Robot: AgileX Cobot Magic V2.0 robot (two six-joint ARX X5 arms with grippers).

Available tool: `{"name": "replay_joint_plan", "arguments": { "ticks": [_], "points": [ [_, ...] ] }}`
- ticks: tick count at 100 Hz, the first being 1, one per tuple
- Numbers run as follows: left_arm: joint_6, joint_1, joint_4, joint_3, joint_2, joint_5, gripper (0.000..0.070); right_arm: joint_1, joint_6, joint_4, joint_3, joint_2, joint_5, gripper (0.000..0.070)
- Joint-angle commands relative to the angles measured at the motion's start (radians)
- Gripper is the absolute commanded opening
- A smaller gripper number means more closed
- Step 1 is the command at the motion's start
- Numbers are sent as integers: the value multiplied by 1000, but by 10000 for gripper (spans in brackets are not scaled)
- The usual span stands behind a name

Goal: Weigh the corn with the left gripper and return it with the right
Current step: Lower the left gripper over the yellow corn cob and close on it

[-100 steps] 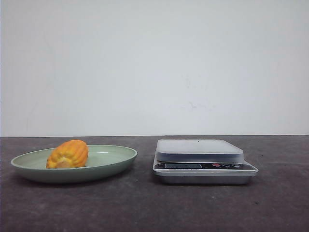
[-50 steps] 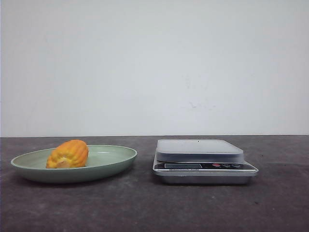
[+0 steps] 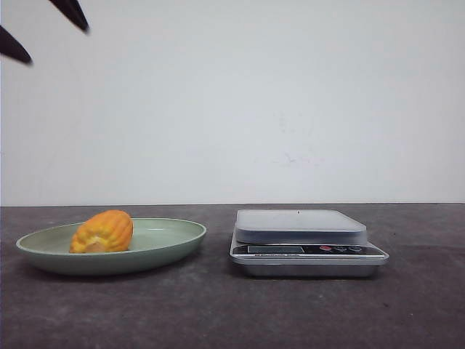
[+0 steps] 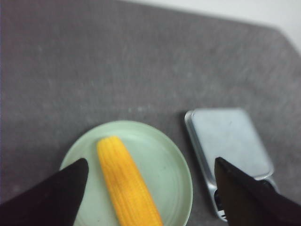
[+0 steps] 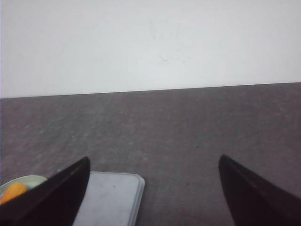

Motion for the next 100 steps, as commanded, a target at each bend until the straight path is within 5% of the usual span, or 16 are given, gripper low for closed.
{"name": "replay_joint_plan", "arguments": {
  "ticks": [1,28,77,83,94,100],
  "points": [
    [-1,-21,19,22,65,-27,509,4,-7,8,11,7,-5,555],
    [-1,-84,29,22,325,-104,510,4,-11,-13,11,7,-5,554],
    [-36,-156,76,22,565,-111,504,4,-24,-21,11,6,-3,554],
    [-39,-159,76,22,565,-119,437,4,-24,-21,11,6,-3,553],
    [-36,-163,67,22,565,-120,212,4,-24,-21,11,6,-3,553],
    [-31,-163,64,22,565,-120,178,4,-24,-21,11,6,-3,553]
  ]
}}
